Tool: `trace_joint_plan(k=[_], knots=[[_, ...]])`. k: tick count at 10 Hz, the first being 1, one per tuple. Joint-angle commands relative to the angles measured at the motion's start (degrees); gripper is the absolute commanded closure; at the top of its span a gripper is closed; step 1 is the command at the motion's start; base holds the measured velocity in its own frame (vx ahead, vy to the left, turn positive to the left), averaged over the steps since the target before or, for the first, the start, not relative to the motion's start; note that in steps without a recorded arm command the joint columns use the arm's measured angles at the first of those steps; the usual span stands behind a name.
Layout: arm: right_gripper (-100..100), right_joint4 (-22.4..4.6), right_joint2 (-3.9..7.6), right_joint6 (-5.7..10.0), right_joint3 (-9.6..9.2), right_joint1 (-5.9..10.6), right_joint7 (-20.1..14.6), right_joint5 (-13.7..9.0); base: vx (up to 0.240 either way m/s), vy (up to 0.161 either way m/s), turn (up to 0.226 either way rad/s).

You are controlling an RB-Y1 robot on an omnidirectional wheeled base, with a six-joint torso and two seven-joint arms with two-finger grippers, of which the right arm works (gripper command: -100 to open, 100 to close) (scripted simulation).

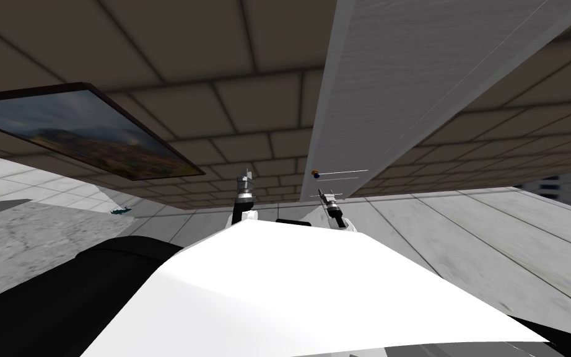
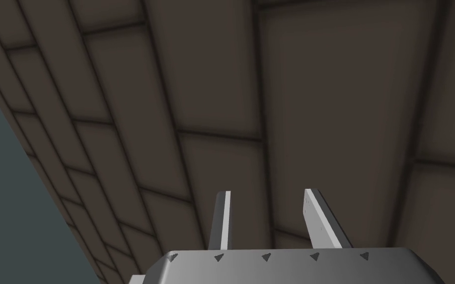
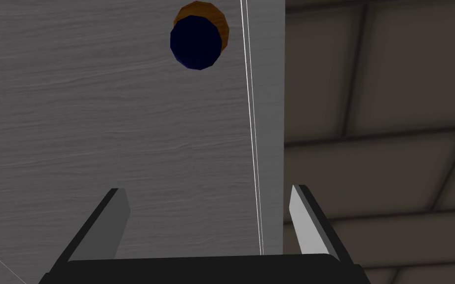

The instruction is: Pull the door open

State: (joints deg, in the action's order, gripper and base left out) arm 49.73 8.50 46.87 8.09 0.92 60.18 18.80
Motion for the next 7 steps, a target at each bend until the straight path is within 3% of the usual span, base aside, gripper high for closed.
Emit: trace_joint_plan(k=[1,7], knots=[[-100,-2.0,0.08,0.72,0.25,0.53,1.3,0.5,0.071,-0.019,0.016],[-100,-7.4,0.30,2.35,0.93,2.23,4.7,2.1,0.076,-0.021,0.012]])
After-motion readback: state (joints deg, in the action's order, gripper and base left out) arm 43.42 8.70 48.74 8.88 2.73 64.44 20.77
